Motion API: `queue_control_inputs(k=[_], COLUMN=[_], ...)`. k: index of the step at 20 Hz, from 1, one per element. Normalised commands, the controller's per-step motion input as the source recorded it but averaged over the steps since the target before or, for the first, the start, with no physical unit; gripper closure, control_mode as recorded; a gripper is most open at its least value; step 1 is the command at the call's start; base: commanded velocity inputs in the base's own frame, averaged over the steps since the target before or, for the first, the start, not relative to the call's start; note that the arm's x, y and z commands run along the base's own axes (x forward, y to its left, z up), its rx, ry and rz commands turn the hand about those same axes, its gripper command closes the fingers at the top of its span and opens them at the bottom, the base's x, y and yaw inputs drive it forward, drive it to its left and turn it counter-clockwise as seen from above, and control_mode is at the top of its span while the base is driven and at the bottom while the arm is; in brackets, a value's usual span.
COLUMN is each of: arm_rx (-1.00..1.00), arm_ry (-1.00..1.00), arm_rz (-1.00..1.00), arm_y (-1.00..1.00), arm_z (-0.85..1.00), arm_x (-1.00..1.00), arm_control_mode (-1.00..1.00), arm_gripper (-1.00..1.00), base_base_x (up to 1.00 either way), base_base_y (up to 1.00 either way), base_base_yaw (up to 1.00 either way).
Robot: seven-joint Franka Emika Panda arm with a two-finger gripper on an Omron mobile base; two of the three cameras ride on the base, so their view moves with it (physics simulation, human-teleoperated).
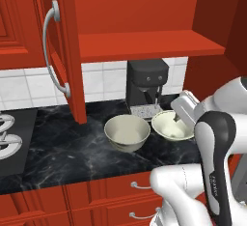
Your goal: Open the cabinet. Pick the bowls from the counter and place them in the cabinet. Then close the cabinet.
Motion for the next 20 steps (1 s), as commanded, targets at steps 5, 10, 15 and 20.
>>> queue_control_inputs(k=[5,10,15,20], arm_rx=[0.09,0.00,-0.05,-0.05], arm_ry=[0.00,0.00,0.00,0.00], arm_rz=[0.07,0.03,0.00,0.01], arm_y=[0.00,0.05,0.28,0.24], arm_z=[-0.38,-0.43,-0.36,-0.35], arm_x=[0.45,0.36,0.32,0.33], arm_control_mode=[-1.00,-1.00,-1.00,-1.00], arm_gripper=[-1.00,-1.00,-1.00,-1.00], base_base_x=[0.00,0.00,0.00,0.00], base_base_y=[0.00,0.00,0.00,0.00], base_base_yaw=[0.00,0.00,0.00,0.00])
